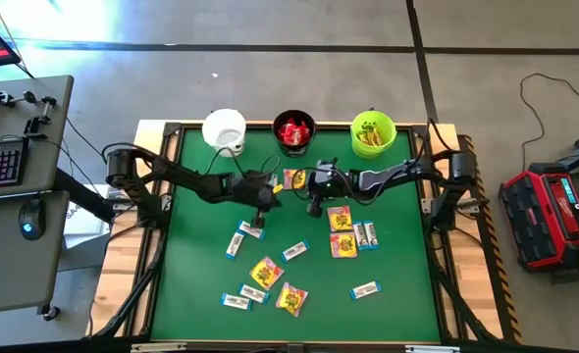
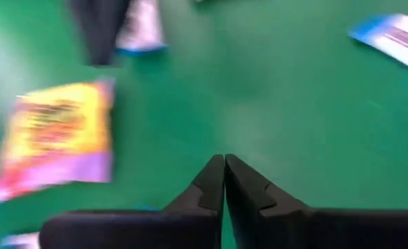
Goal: Sort candy by brand, put in halloween buckets
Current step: Put the yellow candy into the green bucket
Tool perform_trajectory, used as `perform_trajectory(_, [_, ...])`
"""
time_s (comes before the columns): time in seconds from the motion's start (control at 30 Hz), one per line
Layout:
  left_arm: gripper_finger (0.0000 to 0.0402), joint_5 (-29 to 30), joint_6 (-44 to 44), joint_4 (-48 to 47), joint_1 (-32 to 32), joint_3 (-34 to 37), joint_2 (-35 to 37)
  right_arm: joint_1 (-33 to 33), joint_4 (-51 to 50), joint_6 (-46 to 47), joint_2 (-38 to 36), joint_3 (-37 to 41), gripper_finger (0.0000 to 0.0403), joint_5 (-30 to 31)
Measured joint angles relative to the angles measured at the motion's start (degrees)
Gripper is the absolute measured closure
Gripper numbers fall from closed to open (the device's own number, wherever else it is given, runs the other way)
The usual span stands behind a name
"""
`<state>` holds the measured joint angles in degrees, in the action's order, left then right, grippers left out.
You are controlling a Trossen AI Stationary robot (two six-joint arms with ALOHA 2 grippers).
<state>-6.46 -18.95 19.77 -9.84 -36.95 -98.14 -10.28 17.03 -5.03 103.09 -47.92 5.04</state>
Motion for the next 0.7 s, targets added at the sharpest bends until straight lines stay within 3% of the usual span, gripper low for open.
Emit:
perform_trajectory(0.23, [0.0401, -24.3, 1.9, -9.2, -0.2, 0.0, 4.3, -0.9, 1.3, -1.0, 0.0, 0.0, 0.0392, -1.9])
perform_trajectory(0.33, [0.0401, -31.7, 5.1, -12.6, -0.3, 0.0, 7.1, -1.0, 1.7, -1.0, 0.0, 0.0, 0.0395, -1.9])
perform_trajectory(0.47, [0.0401, -35.6, 11.5, -17.7, 1.7, 0.0, 8.5, -1.0, 1.7, -1.0, 0.0, 0.0, 0.0396, -1.9])
perform_trajectory(0.7, [0.0378, -35.6, 30.4, -22.6, 8.9, 0.0, 6.4, -0.9, 4.0, -1.0, 0.0, 0.0, 0.0396, -1.9])
